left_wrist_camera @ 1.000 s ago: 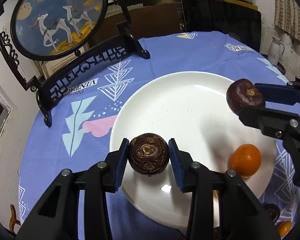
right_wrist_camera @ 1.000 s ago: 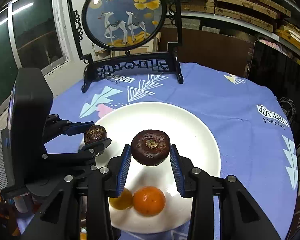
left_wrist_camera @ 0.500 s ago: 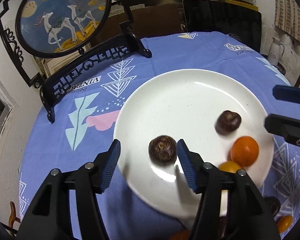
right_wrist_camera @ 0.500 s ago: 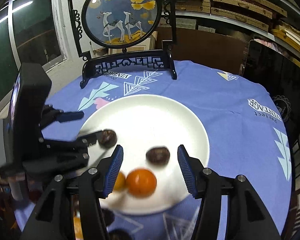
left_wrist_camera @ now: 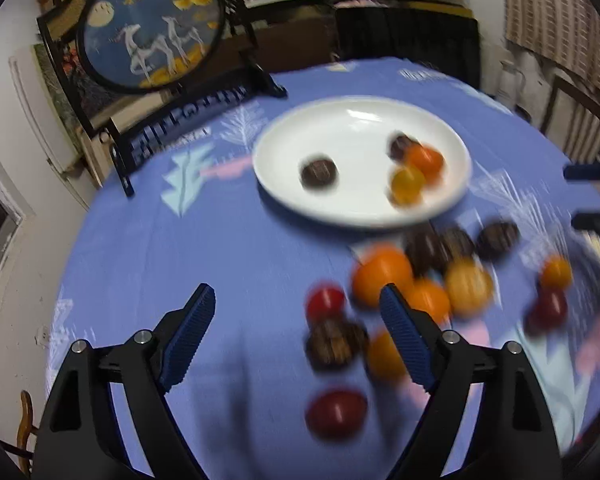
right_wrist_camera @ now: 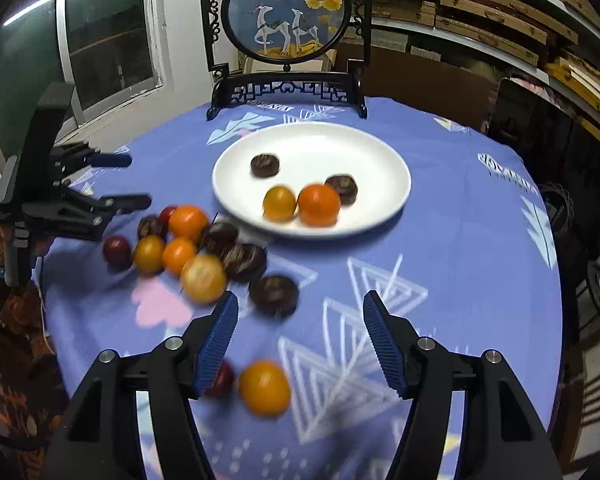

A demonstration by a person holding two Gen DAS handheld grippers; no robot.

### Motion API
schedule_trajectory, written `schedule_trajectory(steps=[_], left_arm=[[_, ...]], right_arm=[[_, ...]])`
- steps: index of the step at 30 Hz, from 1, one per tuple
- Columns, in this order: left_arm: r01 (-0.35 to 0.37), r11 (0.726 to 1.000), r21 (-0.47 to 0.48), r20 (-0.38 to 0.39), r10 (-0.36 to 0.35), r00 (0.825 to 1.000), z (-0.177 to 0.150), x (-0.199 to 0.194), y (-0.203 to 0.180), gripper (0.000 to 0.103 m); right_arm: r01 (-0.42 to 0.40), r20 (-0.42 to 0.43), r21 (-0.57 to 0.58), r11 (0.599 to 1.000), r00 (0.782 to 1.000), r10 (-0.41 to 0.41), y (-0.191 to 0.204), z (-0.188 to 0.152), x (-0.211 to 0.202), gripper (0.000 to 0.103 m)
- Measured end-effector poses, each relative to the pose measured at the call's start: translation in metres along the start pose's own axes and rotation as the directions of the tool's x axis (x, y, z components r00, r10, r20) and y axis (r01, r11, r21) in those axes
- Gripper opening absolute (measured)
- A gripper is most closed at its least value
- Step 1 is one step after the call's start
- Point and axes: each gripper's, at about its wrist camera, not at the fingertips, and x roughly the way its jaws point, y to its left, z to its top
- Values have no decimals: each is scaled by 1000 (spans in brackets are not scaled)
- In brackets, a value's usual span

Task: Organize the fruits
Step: 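Place both dark brown fruits on the plate and open both grippers, then grasp a red plum with each gripper and lift toward the plate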

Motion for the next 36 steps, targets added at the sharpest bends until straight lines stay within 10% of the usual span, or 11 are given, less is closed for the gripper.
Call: schedule_trajectory(steps=[9, 12, 13, 23, 27, 36], left_arm=[[47, 999, 25, -91, -45, 995, -50, 16, -19, 84], [77, 997, 9, -99, -76, 992, -51, 23, -18, 59], [99, 995, -10, -95, -100, 991, -51, 22, -16, 36], [97, 995, -6, -57, -97, 994, -50, 7, -16, 36], [88, 996, -20, -62, -90, 994, -48, 5, -10, 37], [95, 995, -9, 3, -95, 995, -21, -9, -6, 37]], right_arm=[[-11, -72, -71, 997, 997, 6, 31, -47, -11, 66], [-36, -97, -49, 998, 995, 32, 34, -55, -8, 66], [-39, -96, -54, 998, 995, 34, 37, -56, -7, 66], [-80, -120, -206, 975, 991, 56, 82, -38, 25, 65], [4, -144, -272, 962, 989, -45, 88, -43, 42, 40], [1, -59, -177, 984, 998, -12, 61, -14, 14, 39]])
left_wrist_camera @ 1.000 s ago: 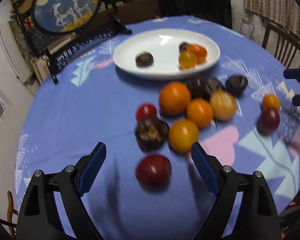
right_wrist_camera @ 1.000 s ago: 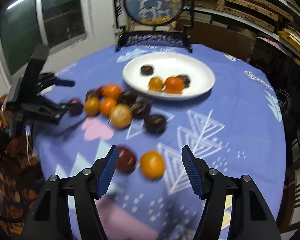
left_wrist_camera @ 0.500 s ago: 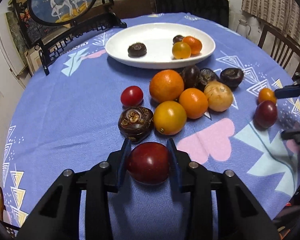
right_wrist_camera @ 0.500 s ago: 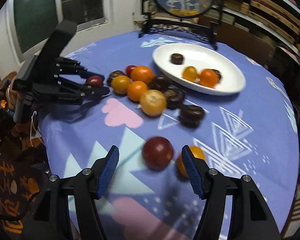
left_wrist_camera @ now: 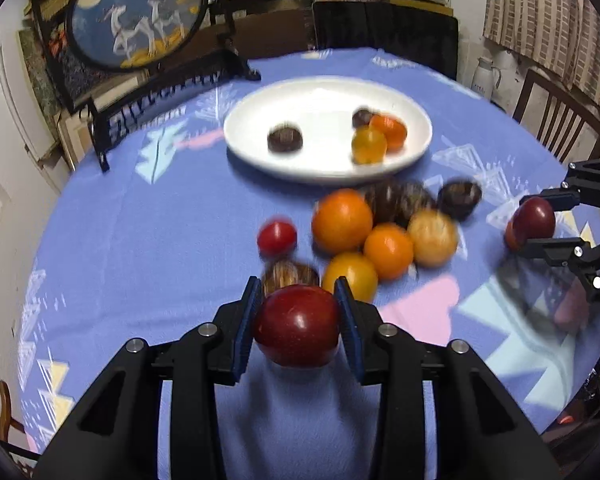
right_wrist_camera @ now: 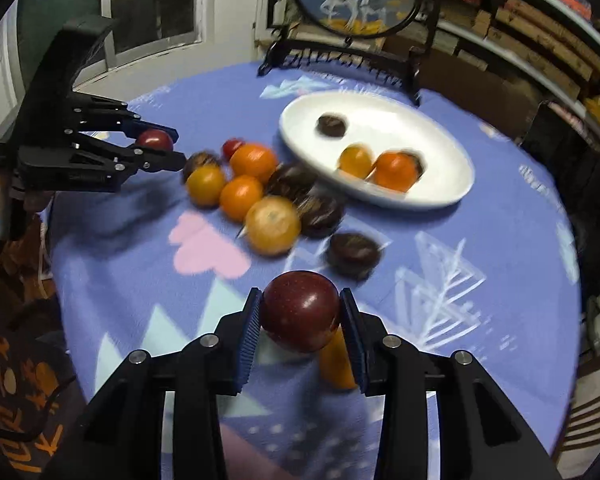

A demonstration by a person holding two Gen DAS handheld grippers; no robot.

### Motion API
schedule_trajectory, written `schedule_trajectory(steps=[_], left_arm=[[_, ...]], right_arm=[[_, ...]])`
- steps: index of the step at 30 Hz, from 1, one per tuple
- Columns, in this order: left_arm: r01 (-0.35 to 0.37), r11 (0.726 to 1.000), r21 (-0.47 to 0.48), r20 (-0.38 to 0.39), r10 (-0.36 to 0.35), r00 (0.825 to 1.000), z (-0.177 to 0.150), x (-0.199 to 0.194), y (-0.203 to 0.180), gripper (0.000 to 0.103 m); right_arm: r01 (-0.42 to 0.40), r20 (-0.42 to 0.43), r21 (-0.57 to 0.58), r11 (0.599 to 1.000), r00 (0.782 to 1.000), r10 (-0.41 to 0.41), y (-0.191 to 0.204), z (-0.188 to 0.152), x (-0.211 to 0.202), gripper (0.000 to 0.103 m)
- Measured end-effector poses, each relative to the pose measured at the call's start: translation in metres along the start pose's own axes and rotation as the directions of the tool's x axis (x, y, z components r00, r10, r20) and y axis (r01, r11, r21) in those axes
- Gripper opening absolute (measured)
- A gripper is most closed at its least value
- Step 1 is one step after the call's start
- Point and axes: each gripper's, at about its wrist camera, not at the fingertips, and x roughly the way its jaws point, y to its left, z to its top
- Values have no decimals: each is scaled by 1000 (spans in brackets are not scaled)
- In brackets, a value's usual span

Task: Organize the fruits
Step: 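Grasp a red plum with each gripper and lift toward the plate, then lower both red plums onto the plate and release them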

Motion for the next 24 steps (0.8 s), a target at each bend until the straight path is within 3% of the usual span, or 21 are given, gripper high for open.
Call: schedule_trajectory(steps=[6, 10, 16, 24], left_arm=[[-27, 1000, 7, 106, 26, 994, 62, -10, -1, 37], [-47, 999, -6, 131, 48, 990, 99, 3, -2, 37], [-88, 996, -16, 96, 89, 991, 136, 48, -7, 37], [-108, 994, -22, 36, 109, 993, 158, 102, -2, 37]], right_arm=[[49, 107, 18, 999, 993, -51, -30, 45, -14, 39], [63, 147, 45, 997, 987, -69, -52, 82, -3, 39], [45, 144, 107, 993, 988, -60, -82, 126, 42, 39], [20, 98, 187, 982, 994, -39, -115, 146, 97, 39]])
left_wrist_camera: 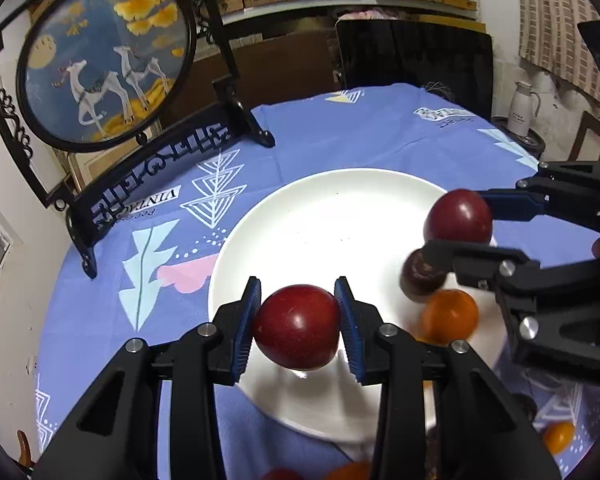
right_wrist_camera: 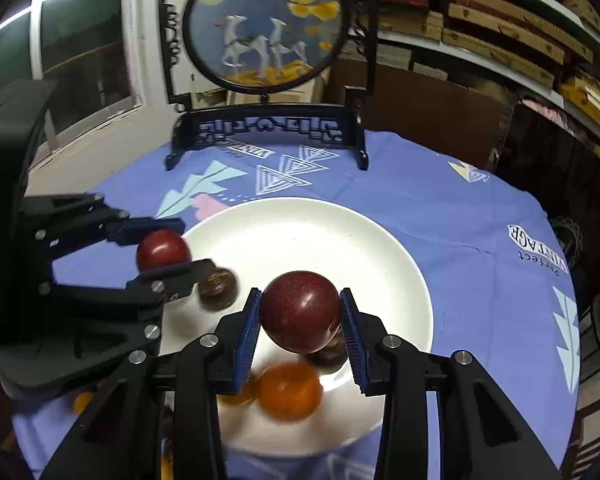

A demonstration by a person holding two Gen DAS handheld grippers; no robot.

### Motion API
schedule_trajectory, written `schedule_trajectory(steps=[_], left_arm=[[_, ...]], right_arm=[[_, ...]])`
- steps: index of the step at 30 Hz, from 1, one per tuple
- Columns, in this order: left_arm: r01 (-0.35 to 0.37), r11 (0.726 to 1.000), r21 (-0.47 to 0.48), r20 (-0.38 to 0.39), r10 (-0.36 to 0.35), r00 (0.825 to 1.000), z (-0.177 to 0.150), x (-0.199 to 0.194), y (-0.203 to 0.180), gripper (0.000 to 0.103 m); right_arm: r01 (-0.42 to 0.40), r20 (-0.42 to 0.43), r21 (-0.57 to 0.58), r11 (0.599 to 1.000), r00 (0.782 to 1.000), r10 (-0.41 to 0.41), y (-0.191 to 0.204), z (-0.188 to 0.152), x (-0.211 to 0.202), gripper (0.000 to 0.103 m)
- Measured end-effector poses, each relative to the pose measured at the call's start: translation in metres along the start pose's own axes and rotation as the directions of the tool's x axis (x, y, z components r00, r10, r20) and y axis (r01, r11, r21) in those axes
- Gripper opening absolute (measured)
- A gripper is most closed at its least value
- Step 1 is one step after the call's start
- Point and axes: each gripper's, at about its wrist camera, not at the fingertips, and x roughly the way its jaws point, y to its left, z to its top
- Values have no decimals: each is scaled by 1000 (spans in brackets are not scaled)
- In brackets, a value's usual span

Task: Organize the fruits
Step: 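Lower both red plums onto the plate and release them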

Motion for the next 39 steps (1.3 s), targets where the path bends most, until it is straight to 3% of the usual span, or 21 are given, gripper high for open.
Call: schedule_trajectory(steps=[10, 11, 12, 13, 20, 29, 32, 39], left_arm=[[-24, 1000, -12, -55, 23, 998, 5, 31, 3, 38], [-23, 1000, -13, -61, 23, 998, 4, 33, 3, 40], [-23, 1000, -15, -61, 22, 998, 4, 33, 3, 43], [-27, 999, -17, -53, 26, 998, 4, 31, 3, 50], [-33, 999, -17, -19, 33, 999, -1, 9, 7, 54], [-21, 999, -31, 22, 22, 1000, -43, -50, 23, 65], [-7, 1000, -29, 24, 8, 1000, -69, -72, 26, 71], [37, 998, 55, 3, -37, 999, -131, -106, 10, 75]], right_arm=[[-2, -25, 8, 1000, 1000, 2, -11, 12, 35, 42], [-5, -23, 5, 1000, 1000, 5, -11, 12, 34, 45], [3, -10, 6, 1000, 1000, -3, -11, 13, 31, 56], [6, 3, 8, 1000, 1000, -6, -11, 13, 28, 59], [-3, 31, 2, 1000, 1000, 3, -10, 4, -4, 59], [-23, 0, -42, 999, 1000, 23, 11, -59, -66, 65], [-32, -24, -67, 997, 999, 31, 22, -92, -86, 73], [-46, -117, -124, 991, 993, 32, 43, -160, -109, 74]])
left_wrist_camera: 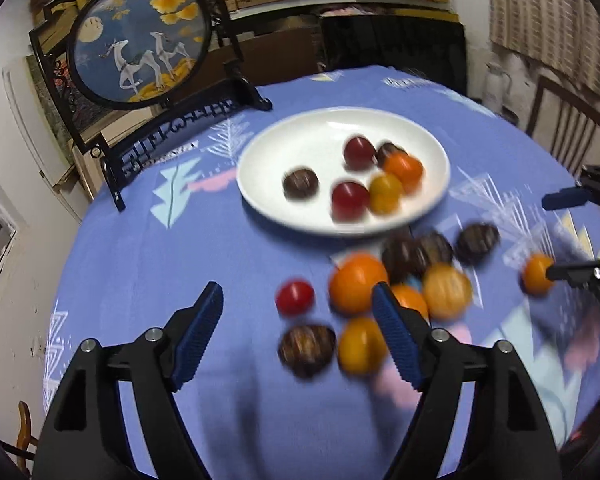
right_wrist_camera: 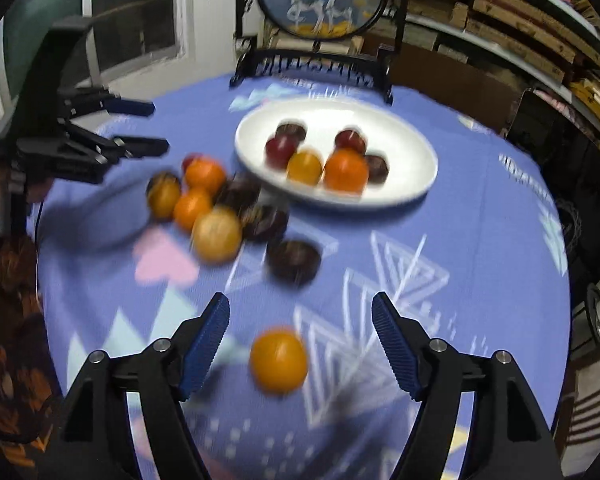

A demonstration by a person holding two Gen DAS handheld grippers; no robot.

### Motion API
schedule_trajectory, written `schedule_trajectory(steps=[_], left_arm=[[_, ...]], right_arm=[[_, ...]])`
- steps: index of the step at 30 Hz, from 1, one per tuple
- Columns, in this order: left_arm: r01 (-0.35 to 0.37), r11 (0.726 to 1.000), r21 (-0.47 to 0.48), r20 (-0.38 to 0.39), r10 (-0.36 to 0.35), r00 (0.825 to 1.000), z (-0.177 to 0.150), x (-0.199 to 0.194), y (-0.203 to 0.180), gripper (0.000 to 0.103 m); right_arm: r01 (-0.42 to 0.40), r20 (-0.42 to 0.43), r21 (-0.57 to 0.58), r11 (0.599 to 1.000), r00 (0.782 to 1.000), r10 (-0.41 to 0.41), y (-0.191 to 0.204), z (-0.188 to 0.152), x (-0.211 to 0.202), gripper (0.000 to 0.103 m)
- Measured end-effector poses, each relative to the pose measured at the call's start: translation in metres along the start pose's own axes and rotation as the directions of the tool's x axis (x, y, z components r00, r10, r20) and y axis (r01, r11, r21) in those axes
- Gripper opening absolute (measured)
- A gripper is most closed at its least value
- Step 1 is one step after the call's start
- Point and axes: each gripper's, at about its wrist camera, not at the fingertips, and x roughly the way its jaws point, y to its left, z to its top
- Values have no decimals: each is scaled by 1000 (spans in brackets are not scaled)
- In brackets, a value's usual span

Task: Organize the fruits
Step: 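Lower both red plums onto the plate and release them, then grasp an orange with the right gripper while left gripper grasps a yellow citrus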

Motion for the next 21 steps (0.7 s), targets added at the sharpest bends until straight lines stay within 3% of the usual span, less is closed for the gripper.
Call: schedule_trajectory(steps=[6, 8, 9, 12, 18, 21], left_arm=[[6, 999, -43, -32, -7, 999, -25, -4, 9, 76], [11, 999, -49, -49, -13, 999, -31, -2, 11, 76], [16, 999, -50, -60, -20, 998, -35, -1, 11, 76], [32, 999, -36, -73, -35, 997, -40, 3, 4, 76], [104, 991, 83, -48, -101, 994, -37, 6, -32, 76], [109, 986, 129, -51, -104, 993, -32, 16, -46, 65]], right_arm=[[-14, -47, 36, 999, 999, 16, 5, -17, 16, 71], [-12, -71, 19, 1000, 997, 14, 11, -18, 24, 38], [-14, -87, 13, 1000, 996, 15, 12, -19, 27, 36], [-8, -79, -7, 1000, 997, 8, 17, -20, 24, 35], [-13, -62, 52, 999, 998, 16, 6, -18, 16, 36], [-7, -69, 61, 998, 998, 11, 3, -20, 18, 36]])
